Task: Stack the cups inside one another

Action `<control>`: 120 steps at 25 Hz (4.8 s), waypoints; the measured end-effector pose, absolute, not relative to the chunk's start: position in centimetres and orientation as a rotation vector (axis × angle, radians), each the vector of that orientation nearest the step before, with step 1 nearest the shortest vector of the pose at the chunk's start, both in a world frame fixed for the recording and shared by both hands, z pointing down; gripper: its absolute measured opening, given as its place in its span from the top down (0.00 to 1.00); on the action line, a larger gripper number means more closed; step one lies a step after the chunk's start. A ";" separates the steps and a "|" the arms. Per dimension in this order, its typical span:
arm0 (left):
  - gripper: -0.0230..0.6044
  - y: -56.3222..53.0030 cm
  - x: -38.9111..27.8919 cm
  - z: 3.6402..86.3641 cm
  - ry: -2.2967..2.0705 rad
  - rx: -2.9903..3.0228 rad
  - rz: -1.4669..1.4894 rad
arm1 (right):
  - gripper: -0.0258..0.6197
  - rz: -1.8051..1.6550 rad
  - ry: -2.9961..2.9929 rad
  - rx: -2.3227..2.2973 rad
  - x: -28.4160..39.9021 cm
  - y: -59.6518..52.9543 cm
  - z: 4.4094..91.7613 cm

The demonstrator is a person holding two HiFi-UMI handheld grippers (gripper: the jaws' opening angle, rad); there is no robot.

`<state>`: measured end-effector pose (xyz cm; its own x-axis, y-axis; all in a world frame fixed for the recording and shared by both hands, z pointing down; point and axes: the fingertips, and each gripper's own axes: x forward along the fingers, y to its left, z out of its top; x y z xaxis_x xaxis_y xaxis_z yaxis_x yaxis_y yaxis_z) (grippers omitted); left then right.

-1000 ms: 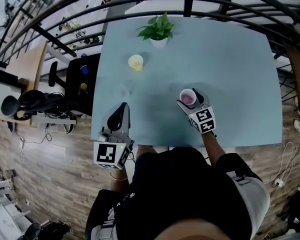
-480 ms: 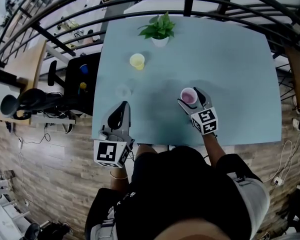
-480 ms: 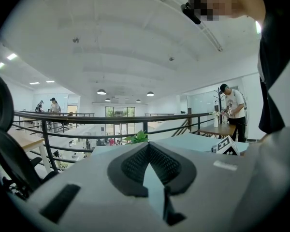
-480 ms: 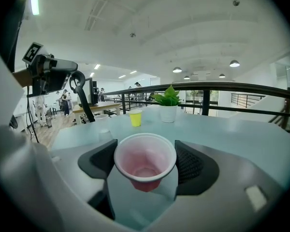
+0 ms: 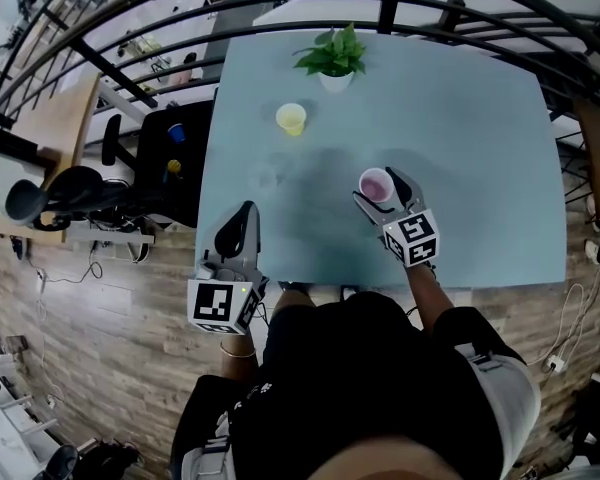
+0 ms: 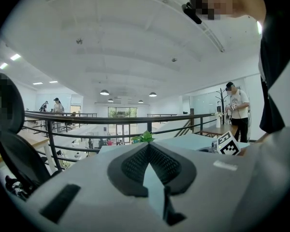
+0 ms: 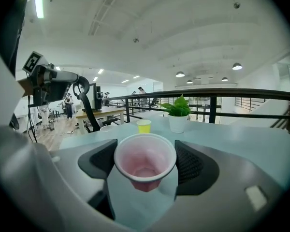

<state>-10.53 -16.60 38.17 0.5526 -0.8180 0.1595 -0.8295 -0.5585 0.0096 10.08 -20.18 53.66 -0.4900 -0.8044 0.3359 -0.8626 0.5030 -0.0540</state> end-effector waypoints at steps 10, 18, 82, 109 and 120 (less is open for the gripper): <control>0.98 -16.5 -15.7 37.5 -1.518 2.656 0.213 | 0.39 0.273 -2.557 1.329 4.4 -22.1 51.5; 0.98 -16.3 -19.8 37.3 -1.605 2.595 0.209 | 0.39 0.241 -2.615 1.245 -0.3 -23.6 50.3; 0.98 -15.7 -32.9 38.7 -1.882 2.344 0.192 | 0.39 0.217 -2.554 0.822 -15.9 -28.1 57.8; 0.98 -15.2 -32.5 38.5 -1.888 2.353 0.183 | 0.38 0.232 -2.729 0.886 -15.8 -27.3 52.5; 0.98 -17.0 -29.9 38.3 -1.779 2.447 0.159 | 0.65 0.210 -2.814 1.014 -13.0 -26.2 48.2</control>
<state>-29.94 -16.98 38.34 0.3067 -0.9399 0.1501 -0.9516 -0.3059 0.0291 -12.98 -26.18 48.17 -0.7620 -0.6217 0.1812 -0.6417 0.7625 -0.0826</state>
